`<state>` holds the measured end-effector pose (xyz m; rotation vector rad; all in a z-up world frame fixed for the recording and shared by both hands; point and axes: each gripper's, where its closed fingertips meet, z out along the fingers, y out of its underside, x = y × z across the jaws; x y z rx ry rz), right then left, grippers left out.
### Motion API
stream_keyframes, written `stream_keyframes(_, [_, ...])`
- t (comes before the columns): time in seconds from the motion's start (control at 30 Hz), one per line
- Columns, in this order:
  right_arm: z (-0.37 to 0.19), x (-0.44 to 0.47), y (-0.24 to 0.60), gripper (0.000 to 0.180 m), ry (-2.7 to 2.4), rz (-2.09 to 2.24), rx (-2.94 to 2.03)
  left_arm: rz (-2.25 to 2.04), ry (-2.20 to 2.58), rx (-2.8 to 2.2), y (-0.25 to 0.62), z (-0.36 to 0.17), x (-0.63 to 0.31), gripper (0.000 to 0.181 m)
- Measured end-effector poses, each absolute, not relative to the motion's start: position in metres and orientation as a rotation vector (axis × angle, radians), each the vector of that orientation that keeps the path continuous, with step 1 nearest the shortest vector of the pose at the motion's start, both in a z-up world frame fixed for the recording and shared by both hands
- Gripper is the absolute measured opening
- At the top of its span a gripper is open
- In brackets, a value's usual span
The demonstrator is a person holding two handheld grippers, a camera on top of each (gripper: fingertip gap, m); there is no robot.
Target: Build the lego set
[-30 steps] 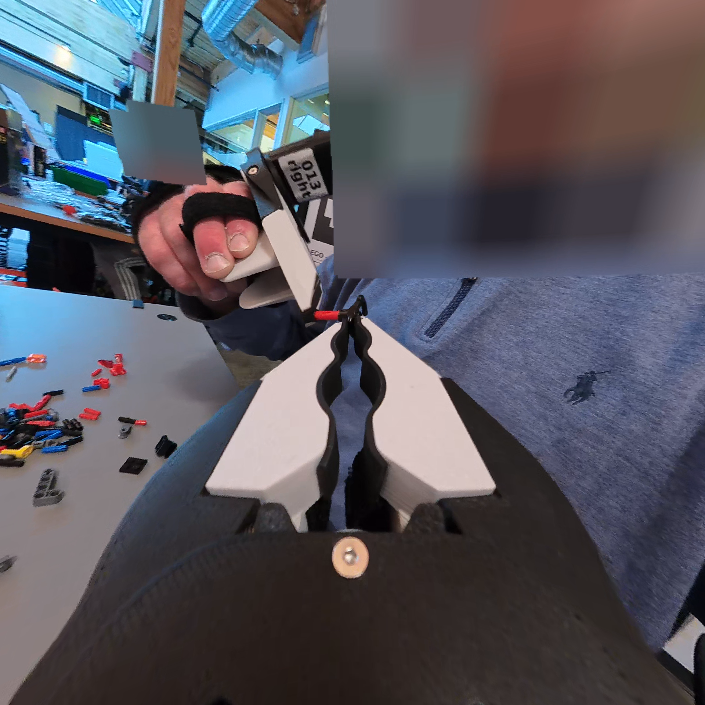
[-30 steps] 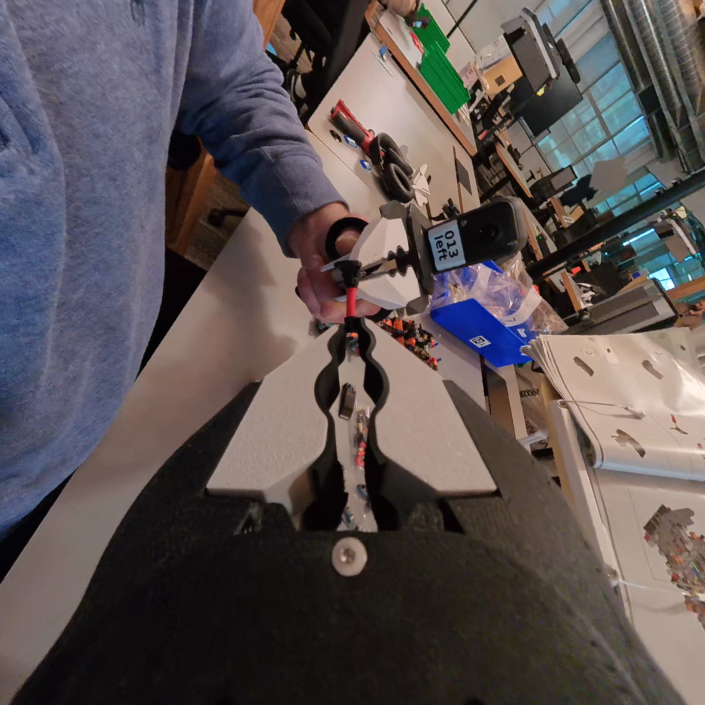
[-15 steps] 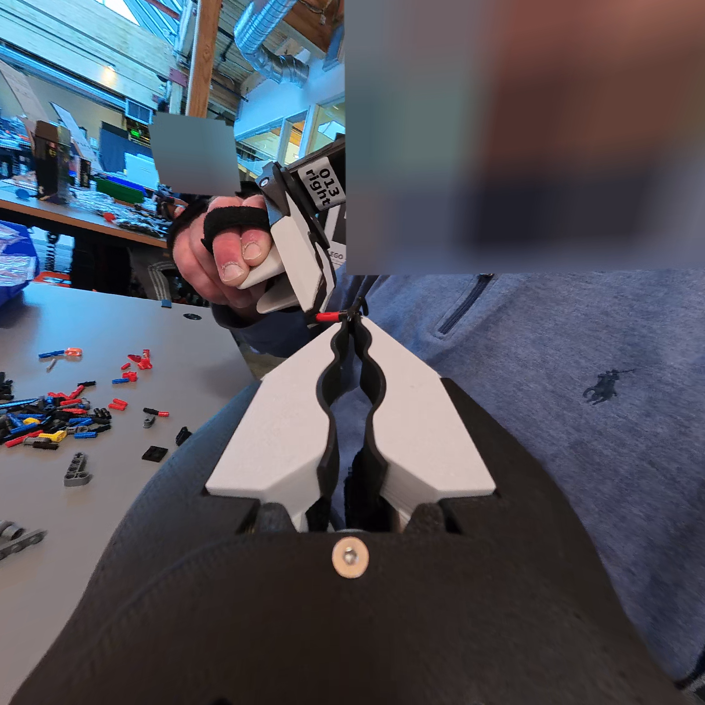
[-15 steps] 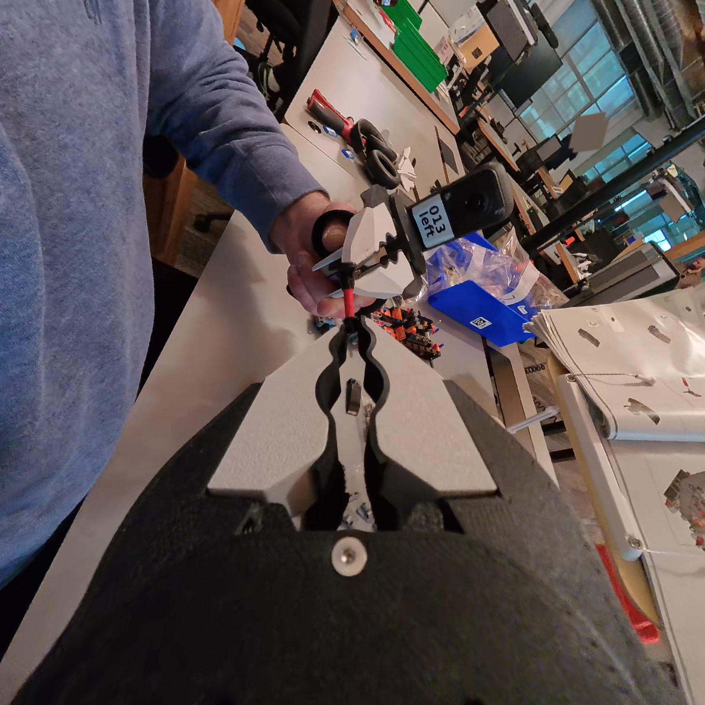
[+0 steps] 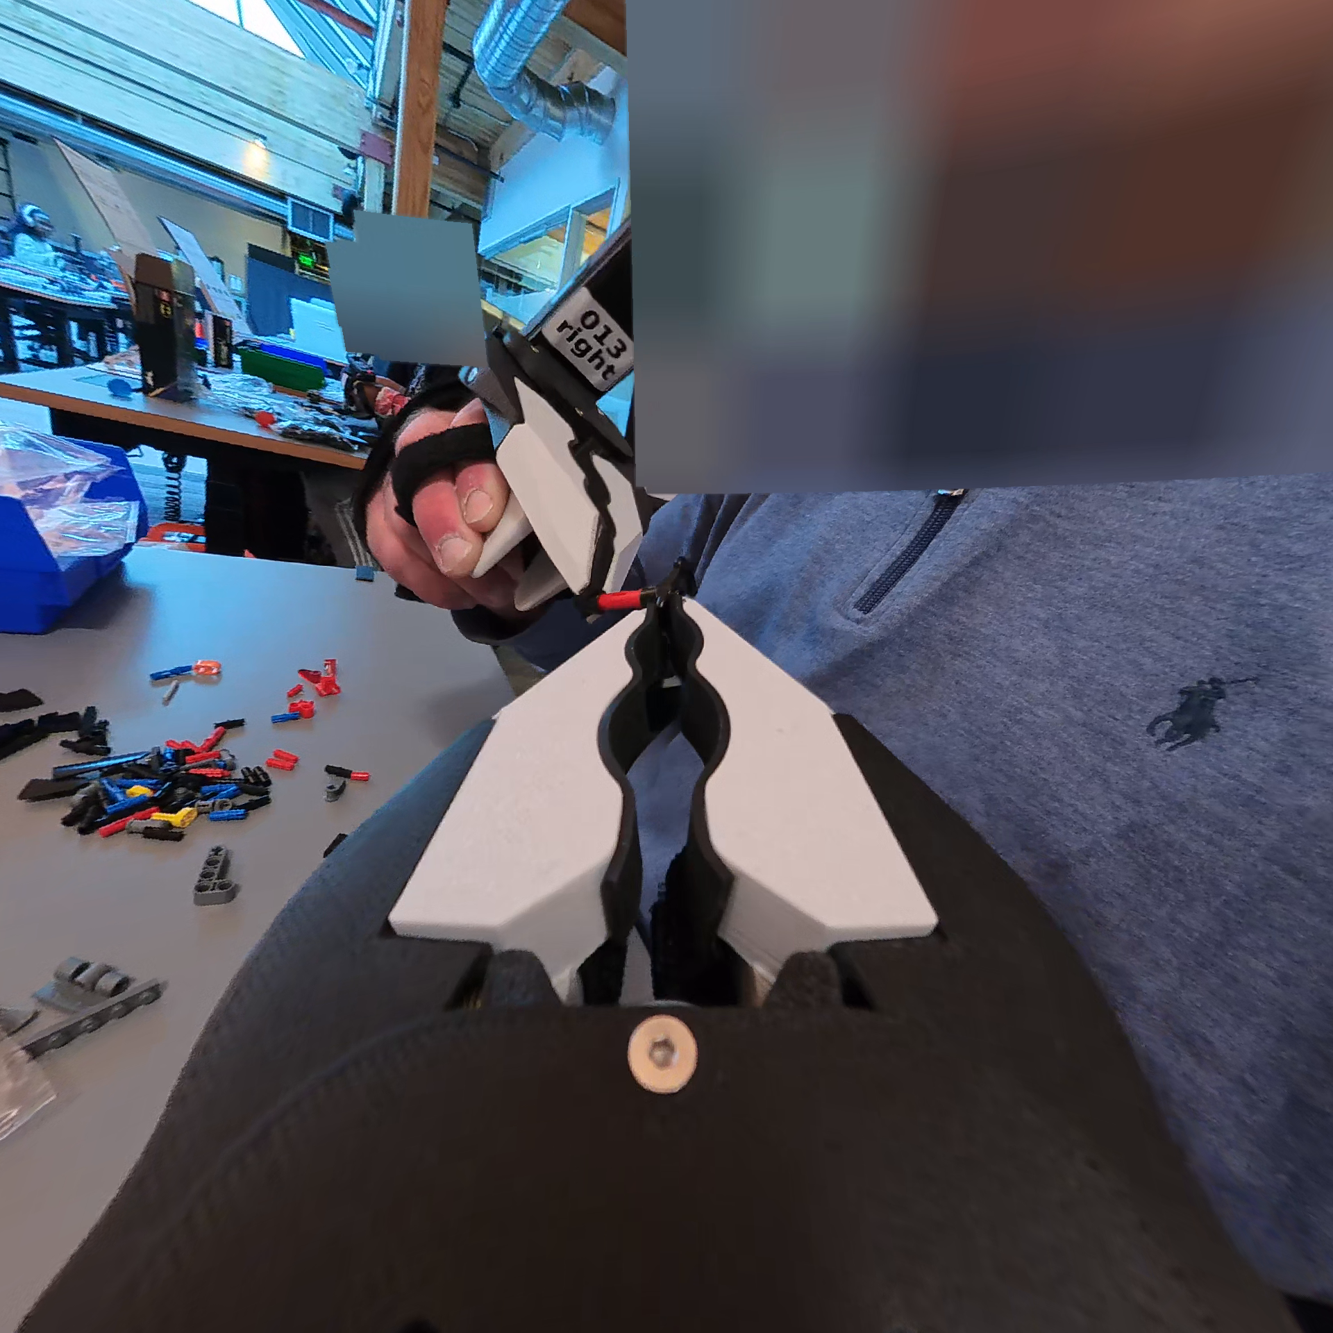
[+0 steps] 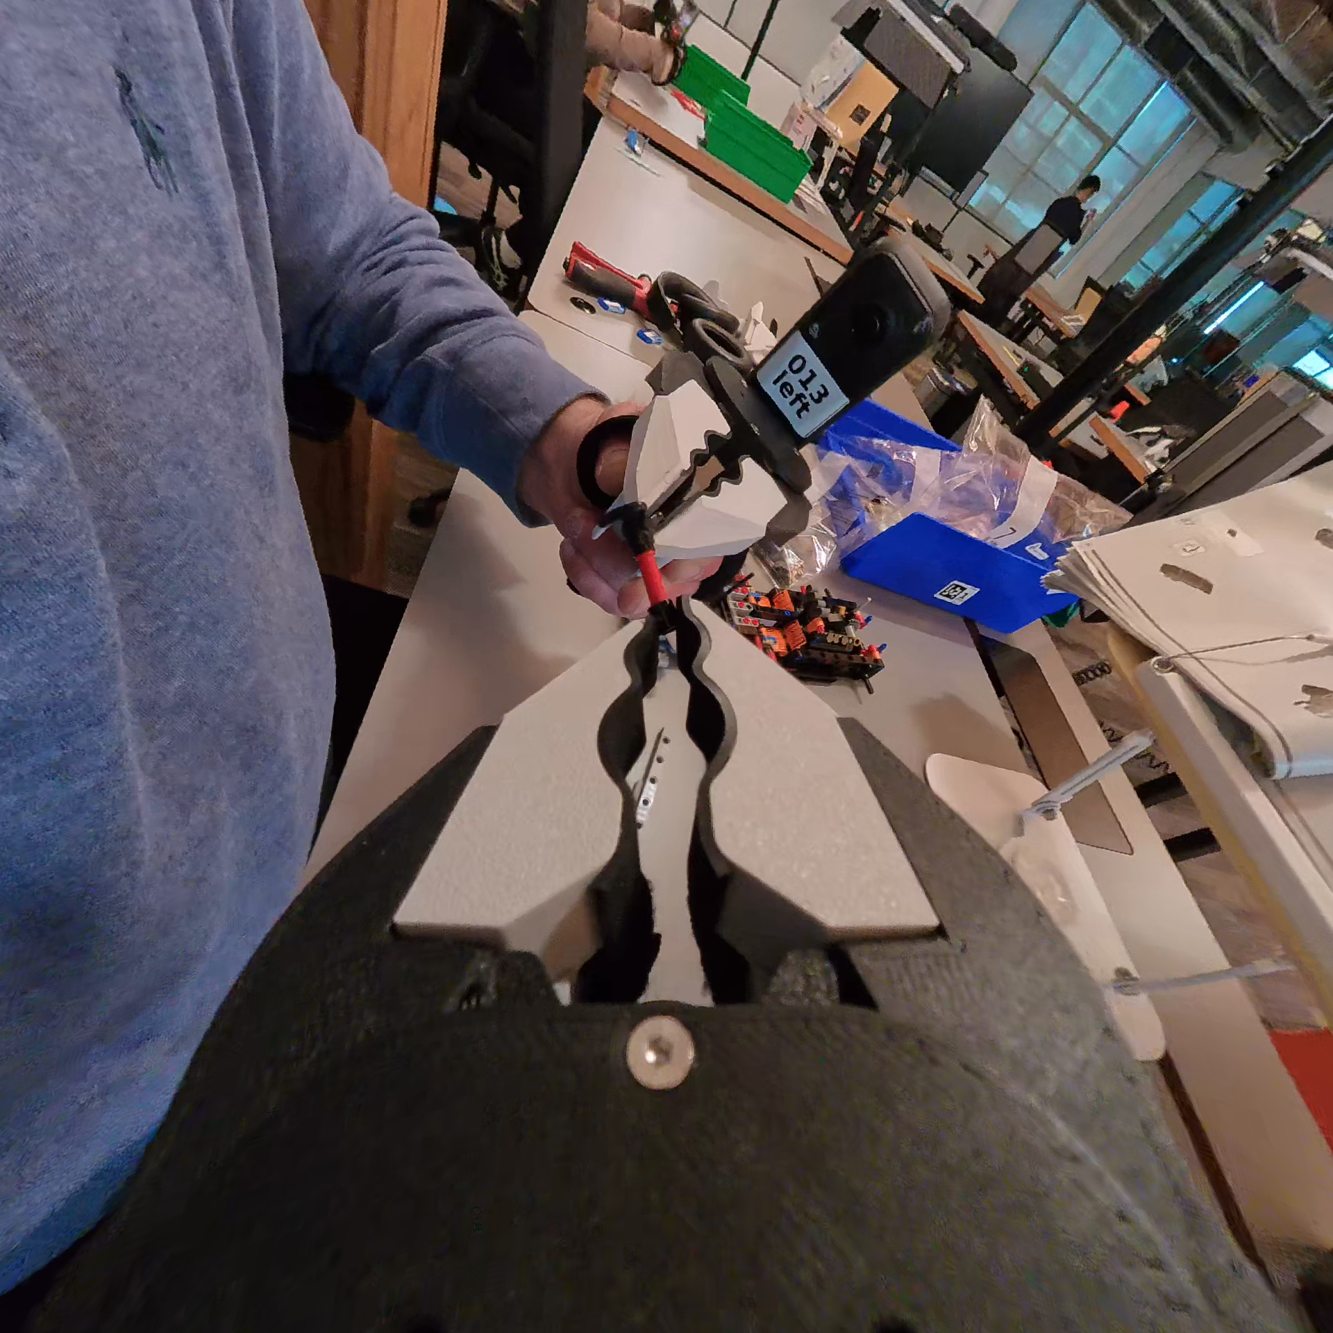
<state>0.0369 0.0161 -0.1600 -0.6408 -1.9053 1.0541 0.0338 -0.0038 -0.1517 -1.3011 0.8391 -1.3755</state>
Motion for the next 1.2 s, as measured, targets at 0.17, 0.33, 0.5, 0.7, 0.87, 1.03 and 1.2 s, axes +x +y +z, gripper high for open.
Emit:
stream_keyframes(0.17, [-0.1594, 0.0367, 0.0171, 0.001, -1.895, 1.090, -0.679, -1.350, 0.851, -1.313, -0.0025, -0.1513, 0.0333, 0.000])
stream_keyframes(0.33, [-0.1588, 0.0369, 0.0170, 0.000, -1.888, 1.150, -0.715, -1.329, 0.868, -1.324, -0.0023, -0.1514, 0.0335, 0.000])
stream_keyframes(0.5, [-0.1569, 0.0373, 0.0165, 0.000, -1.856, 1.243, -0.745, -1.325, 0.869, -1.316, -0.0024, -0.1516, 0.0344, 0.000])
stream_keyframes(0.7, [-0.1573, 0.0375, 0.0163, 0.000, -1.833, 1.314, -0.768, -1.321, 0.875, -1.309, -0.0029, -0.1507, 0.0358, 0.000])
stream_keyframes(0.87, [-0.1619, 0.0383, 0.0186, 0.001, -1.845, 1.332, -0.772, -1.302, 0.891, -1.332, 0.0004, -0.1553, 0.0382, 0.000])
stream_keyframes(1.03, [-0.1580, 0.0418, 0.0180, 0.001, -1.839, 1.384, -0.730, -1.322, 0.909, -1.305, 0.0017, -0.1515, 0.0402, 0.000])
stream_keyframes(1.2, [-0.1551, 0.0435, 0.0157, 0.000, -1.835, 1.447, -0.704, -1.362, 0.906, -1.282, 0.0022, -0.1491, 0.0431, 0.000])
